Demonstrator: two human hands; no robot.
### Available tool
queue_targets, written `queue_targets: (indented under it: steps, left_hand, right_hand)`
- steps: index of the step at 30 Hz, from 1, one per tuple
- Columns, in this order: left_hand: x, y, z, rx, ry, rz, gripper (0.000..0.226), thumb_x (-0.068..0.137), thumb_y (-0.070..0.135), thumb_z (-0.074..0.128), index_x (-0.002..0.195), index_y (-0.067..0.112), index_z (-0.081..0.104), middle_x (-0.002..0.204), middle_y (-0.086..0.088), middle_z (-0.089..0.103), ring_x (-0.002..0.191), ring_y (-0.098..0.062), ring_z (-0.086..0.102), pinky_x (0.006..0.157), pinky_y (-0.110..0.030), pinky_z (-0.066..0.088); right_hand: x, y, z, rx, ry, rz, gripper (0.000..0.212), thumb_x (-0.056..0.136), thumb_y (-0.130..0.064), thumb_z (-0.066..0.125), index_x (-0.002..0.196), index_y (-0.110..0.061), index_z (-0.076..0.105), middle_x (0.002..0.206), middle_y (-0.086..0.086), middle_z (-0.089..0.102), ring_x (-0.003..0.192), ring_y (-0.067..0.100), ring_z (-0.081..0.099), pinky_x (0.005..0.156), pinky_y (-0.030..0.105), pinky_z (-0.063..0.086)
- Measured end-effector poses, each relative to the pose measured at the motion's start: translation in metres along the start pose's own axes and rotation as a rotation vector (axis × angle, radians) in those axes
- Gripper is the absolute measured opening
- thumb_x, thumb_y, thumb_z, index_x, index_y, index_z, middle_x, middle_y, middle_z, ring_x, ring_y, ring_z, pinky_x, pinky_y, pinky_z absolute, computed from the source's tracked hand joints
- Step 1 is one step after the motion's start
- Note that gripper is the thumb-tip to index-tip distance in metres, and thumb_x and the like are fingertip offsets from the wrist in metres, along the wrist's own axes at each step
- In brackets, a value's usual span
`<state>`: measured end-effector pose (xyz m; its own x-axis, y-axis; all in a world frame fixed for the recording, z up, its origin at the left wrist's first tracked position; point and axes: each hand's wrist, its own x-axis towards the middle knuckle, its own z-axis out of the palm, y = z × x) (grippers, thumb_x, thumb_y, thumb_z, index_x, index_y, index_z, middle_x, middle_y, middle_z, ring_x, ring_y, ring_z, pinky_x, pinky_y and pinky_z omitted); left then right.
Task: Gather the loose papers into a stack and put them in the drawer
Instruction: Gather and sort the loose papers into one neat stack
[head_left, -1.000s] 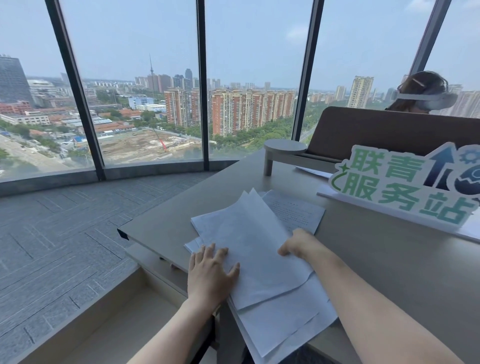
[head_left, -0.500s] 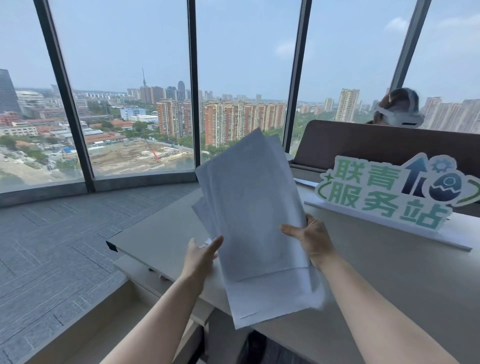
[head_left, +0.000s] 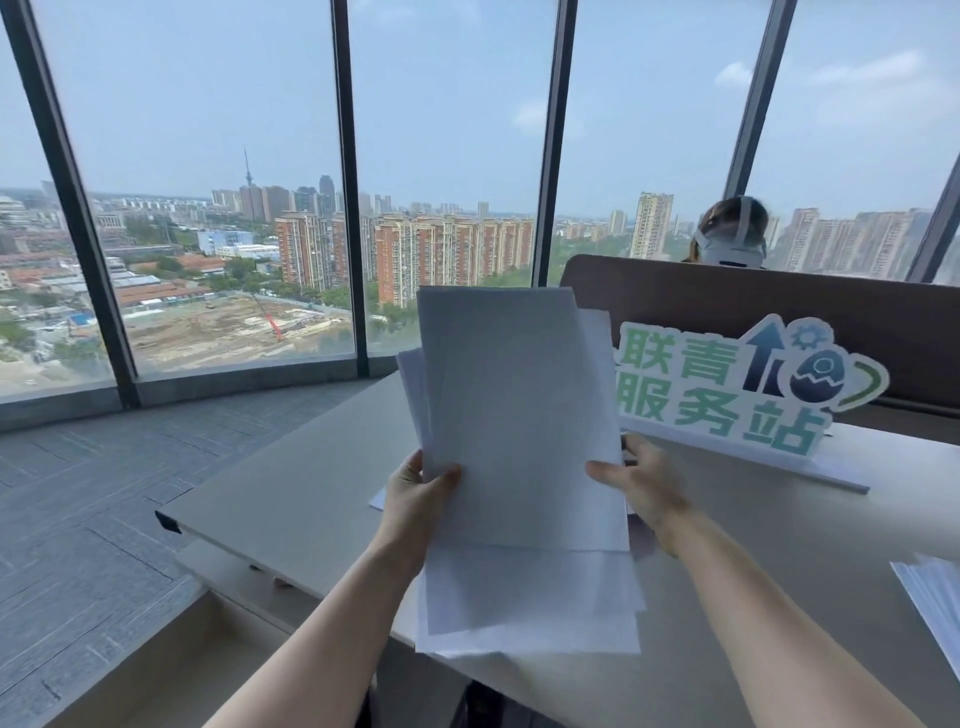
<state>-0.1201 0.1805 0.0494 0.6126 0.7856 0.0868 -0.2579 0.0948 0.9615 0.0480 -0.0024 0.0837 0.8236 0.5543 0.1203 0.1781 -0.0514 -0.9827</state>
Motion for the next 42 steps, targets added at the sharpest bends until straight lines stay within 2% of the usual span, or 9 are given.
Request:
queue_targets:
  steps: [5, 11, 18, 21, 23, 26, 31, 37, 42]
  left_hand:
    - [0.001, -0.002, 0.025, 0.064, -0.099, -0.025, 0.023, 0.086, -0.004, 0.062, 0.091, 0.017, 0.069, 0.076, 0.001, 0.075, 0.062, -0.013, 0.068, 0.06, -0.026, 0.058]
    - [0.001, -0.014, 0.044, 0.183, -0.229, -0.069, 0.014, 0.094, 0.012, 0.057, 0.099, 0.015, 0.071, 0.092, -0.005, 0.074, 0.077, -0.017, 0.069, 0.063, -0.022, 0.053]
    - [0.045, -0.042, 0.012, 1.016, 0.086, -0.022, 0.047, 0.087, 0.033, 0.06, 0.128, 0.011, 0.06, 0.13, -0.014, 0.061, 0.123, -0.029, 0.054, 0.102, -0.038, 0.041]
    - [0.054, -0.043, 0.005, 1.288, 0.152, -0.083, 0.061, 0.084, 0.048, 0.058, 0.136, 0.017, 0.052, 0.137, -0.014, 0.051, 0.13, -0.032, 0.042, 0.105, -0.043, 0.036]
    - [0.059, -0.042, 0.003, 1.375, 0.171, -0.114, 0.065, 0.081, 0.054, 0.058, 0.134, 0.016, 0.052, 0.135, -0.014, 0.051, 0.13, -0.032, 0.039, 0.104, -0.044, 0.035]
    - [0.07, -0.041, 0.001, 1.443, 0.172, -0.212, 0.072, 0.073, 0.064, 0.058, 0.127, 0.016, 0.053, 0.13, -0.014, 0.054, 0.127, -0.033, 0.041, 0.103, -0.045, 0.036]
    - [0.082, -0.042, -0.002, 1.451, 0.163, -0.361, 0.089, 0.066, 0.07, 0.066, 0.133, 0.013, 0.049, 0.136, -0.017, 0.048, 0.129, -0.034, 0.039, 0.103, -0.045, 0.036]
    - [0.097, -0.038, -0.009, 1.527, 0.153, -0.398, 0.101, 0.051, 0.078, 0.071, 0.127, 0.014, 0.055, 0.134, -0.017, 0.051, 0.127, -0.035, 0.041, 0.102, -0.042, 0.04]
    - [0.112, -0.036, -0.012, 1.5, 0.093, -0.465, 0.094, 0.046, 0.072, 0.074, 0.122, 0.021, 0.057, 0.131, -0.011, 0.057, 0.124, -0.038, 0.046, 0.105, -0.046, 0.036]
  right_hand:
    - [-0.006, 0.022, -0.033, 0.003, -0.037, 0.091, 0.03, 0.081, -0.001, 0.073, 0.111, -0.008, 0.07, 0.105, 0.009, 0.076, 0.098, 0.03, 0.072, 0.094, 0.05, 0.054]
    - [-0.025, 0.044, -0.062, 0.17, 0.065, 0.064, 0.027, 0.089, 0.01, 0.058, 0.11, -0.004, 0.067, 0.101, 0.01, 0.076, 0.085, 0.024, 0.074, 0.07, 0.028, 0.06]
    - [-0.034, 0.065, -0.101, 0.25, 0.201, 0.138, 0.02, 0.089, 0.01, 0.057, 0.101, -0.004, 0.065, 0.096, 0.015, 0.073, 0.071, 0.022, 0.073, 0.065, 0.03, 0.061]
    - [-0.039, 0.069, -0.108, 0.256, 0.217, 0.174, 0.021, 0.09, 0.012, 0.055, 0.099, -0.005, 0.064, 0.093, 0.015, 0.072, 0.068, 0.022, 0.072, 0.059, 0.028, 0.06]
    - [-0.04, 0.073, -0.111, 0.243, 0.222, 0.194, 0.02, 0.09, 0.011, 0.055, 0.098, -0.006, 0.064, 0.097, 0.017, 0.072, 0.078, 0.029, 0.07, 0.068, 0.034, 0.059]
    - [-0.041, 0.078, -0.111, 0.215, 0.233, 0.211, 0.019, 0.089, 0.01, 0.058, 0.1, -0.005, 0.065, 0.101, 0.018, 0.072, 0.086, 0.033, 0.069, 0.077, 0.038, 0.056]
    - [-0.042, 0.084, -0.109, 0.198, 0.236, 0.233, 0.019, 0.089, 0.008, 0.06, 0.101, -0.006, 0.067, 0.093, 0.011, 0.075, 0.078, 0.027, 0.073, 0.064, 0.032, 0.059]
    - [-0.042, 0.091, -0.111, 0.175, 0.251, 0.245, 0.02, 0.088, 0.007, 0.061, 0.1, -0.007, 0.069, 0.093, 0.009, 0.077, 0.083, 0.028, 0.074, 0.074, 0.036, 0.058]
    - [-0.045, 0.091, -0.113, 0.123, 0.259, 0.25, 0.018, 0.089, 0.004, 0.062, 0.099, -0.008, 0.07, 0.096, 0.008, 0.077, 0.089, 0.029, 0.074, 0.085, 0.045, 0.058]
